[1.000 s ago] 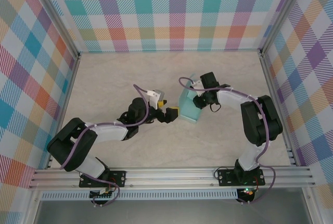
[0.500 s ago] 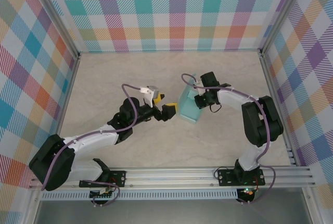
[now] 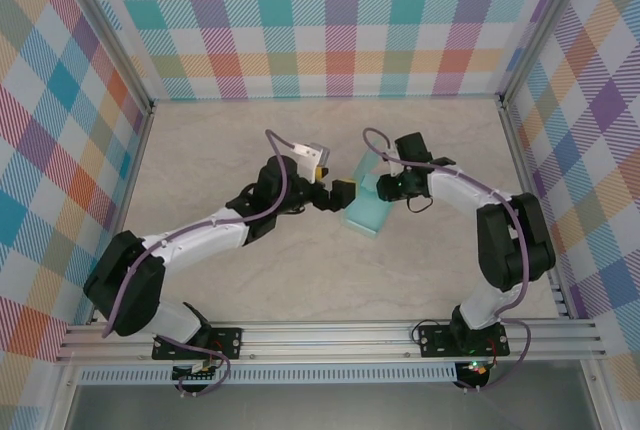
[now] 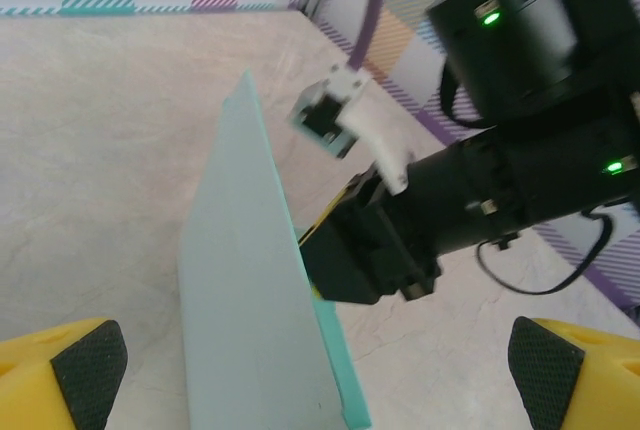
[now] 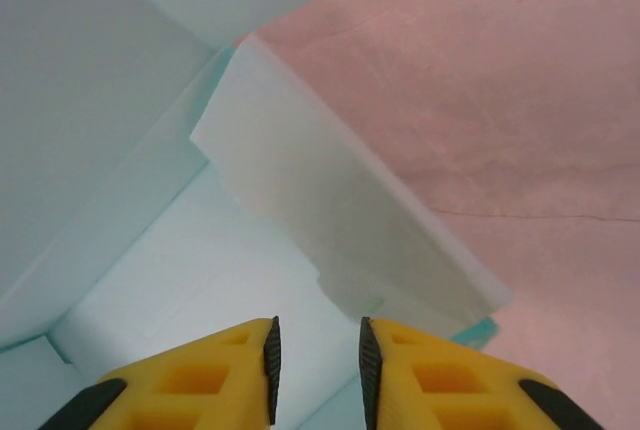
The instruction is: Fold the paper box
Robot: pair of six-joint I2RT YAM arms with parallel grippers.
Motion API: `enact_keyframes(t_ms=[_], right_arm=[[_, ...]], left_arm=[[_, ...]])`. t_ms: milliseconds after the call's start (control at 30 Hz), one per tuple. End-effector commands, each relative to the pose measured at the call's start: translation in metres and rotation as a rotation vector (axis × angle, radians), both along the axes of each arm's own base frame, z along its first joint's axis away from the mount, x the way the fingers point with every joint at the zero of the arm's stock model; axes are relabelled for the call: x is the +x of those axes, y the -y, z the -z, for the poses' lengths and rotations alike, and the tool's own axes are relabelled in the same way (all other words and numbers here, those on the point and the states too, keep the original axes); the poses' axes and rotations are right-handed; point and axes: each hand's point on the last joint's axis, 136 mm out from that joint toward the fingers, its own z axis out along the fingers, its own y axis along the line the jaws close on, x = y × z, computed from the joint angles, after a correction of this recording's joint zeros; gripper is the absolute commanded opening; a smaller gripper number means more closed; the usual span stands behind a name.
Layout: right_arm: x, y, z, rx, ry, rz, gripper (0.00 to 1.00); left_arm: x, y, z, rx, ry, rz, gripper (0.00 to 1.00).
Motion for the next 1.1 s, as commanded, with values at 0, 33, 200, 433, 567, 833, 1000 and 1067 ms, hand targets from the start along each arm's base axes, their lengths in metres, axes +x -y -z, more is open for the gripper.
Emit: enact_keyframes(t_ms=[0, 33, 200, 433, 567, 833, 1000, 1067], right_arm=[[0.011, 0.006, -0.032, 0.105, 0.038, 0.061, 0.33], [0.013, 0.009, -0.035, 0.11, 0.048, 0.066, 0.34], [0.01, 0.009, -0.06, 0.204, 0.149, -0.109, 0.46], [0.008, 0.008, -0.029, 0.039, 0.082, -0.499, 0.48], [0.01, 0.001, -0.018, -0.01, 0.188, -0.658, 0.51], [0.015, 0.0, -0.001, -0.057, 0.201, -0.767, 0.5], [0.017, -0.008, 0.008, -0.025, 0.203, -0.744, 0.47], [0.016, -0.009, 0.016, -0.051, 0.187, -0.753, 0.46]], left_arm=[[0.007, 0.002, 0.026, 0.218, -0.061, 0.0, 0.99], [0.008, 0.002, 0.036, 0.276, -0.097, 0.011, 0.99], [0.012, 0.007, 0.035, 0.338, -0.146, 0.02, 0.95], [0.003, 0.009, 0.066, 0.501, -0.227, 0.124, 0.75], [0.01, 0.004, 0.074, 0.582, -0.249, 0.102, 0.61], [0.018, -0.002, 0.056, 0.589, -0.227, 0.038, 0.41], [0.017, -0.001, 0.055, 0.556, -0.267, 0.009, 0.26], [0.015, 0.002, 0.058, 0.531, -0.291, 0.015, 0.19]])
